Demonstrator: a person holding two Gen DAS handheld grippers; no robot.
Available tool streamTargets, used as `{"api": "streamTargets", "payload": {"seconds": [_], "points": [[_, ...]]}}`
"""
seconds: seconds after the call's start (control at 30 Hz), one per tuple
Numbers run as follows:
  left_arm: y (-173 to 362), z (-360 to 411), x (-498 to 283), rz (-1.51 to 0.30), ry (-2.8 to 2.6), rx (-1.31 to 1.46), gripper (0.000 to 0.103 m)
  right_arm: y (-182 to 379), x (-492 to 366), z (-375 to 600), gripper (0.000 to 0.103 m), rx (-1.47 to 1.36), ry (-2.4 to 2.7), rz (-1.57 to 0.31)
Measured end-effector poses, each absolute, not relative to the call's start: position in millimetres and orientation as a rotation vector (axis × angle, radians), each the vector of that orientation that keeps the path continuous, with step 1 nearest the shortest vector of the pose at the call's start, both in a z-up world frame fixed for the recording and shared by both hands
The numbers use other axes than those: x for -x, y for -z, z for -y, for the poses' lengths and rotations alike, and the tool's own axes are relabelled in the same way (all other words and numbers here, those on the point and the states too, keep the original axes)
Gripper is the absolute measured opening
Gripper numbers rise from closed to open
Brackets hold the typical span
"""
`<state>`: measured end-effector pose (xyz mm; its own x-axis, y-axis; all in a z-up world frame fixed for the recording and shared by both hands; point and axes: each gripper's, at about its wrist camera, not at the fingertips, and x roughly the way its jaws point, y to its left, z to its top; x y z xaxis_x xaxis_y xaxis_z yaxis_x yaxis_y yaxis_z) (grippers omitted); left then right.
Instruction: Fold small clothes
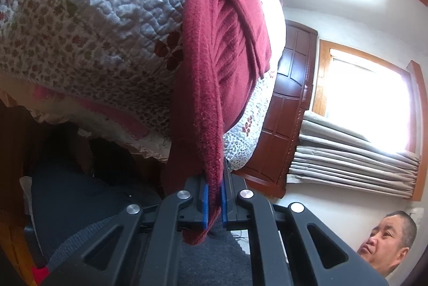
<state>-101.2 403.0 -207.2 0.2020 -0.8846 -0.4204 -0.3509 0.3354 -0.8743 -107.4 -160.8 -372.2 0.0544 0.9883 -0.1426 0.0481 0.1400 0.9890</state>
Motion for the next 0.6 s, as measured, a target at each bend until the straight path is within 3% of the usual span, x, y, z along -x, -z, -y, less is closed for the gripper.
{"api": "streamTargets", "payload": {"seconds": [0.37,0.6], "points": [[215,-422,98,-1.072,0.627,1.525,0.006,239,60,233,0.006,-1.214,-0.995,-0.919],[255,-427,26,-0.877,0.578,1.701,0.006,209,-49,239,0.006,-1.182,-0.919,-0.962]]}}
